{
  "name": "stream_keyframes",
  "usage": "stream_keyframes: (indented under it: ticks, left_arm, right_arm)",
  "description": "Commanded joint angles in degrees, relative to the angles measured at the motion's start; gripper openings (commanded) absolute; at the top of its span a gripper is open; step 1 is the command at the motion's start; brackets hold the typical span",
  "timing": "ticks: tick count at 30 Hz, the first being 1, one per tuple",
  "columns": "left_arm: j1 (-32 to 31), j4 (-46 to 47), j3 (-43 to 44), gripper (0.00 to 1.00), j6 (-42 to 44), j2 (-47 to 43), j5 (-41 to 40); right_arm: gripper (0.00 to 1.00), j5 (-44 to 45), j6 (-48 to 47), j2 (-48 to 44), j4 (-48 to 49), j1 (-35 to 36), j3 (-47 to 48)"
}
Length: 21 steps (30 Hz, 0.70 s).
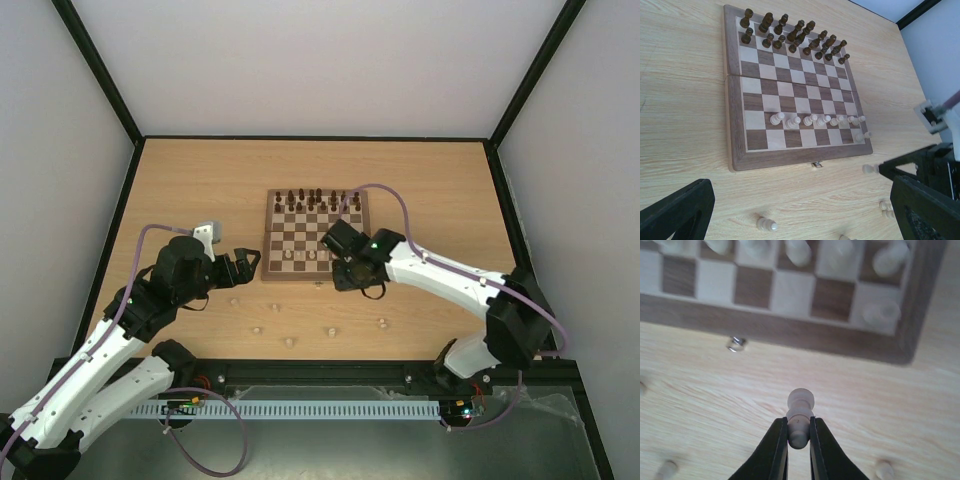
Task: Set up the chess pieces on the board
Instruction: Pick up the chess piece at the center of the board, then place the chess piece on the chessboard.
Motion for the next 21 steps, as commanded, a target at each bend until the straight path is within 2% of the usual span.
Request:
stream_keyframes:
  ticks: [1, 9, 21]
  left_arm:
    - [0.3, -0.6, -0.3, 0.99, 0.0, -0.4, 0.6]
    - [0.4, -1.2, 0.5, 0.99, 0.1, -0.4, 0.1]
    - [0.3, -1.1, 0.7, 0.99, 0.5, 0.2, -0.1]
  right_arm:
    - [0.06, 0.2, -6.1, 6.6, -6.1, 0.4, 8.3]
    - [0.06, 0.8, -11.5, 16.4, -9.4, -2.0, 18.4]
    - [0.06, 0.1, -14.3, 20.7, -8.8, -5.5, 21.5]
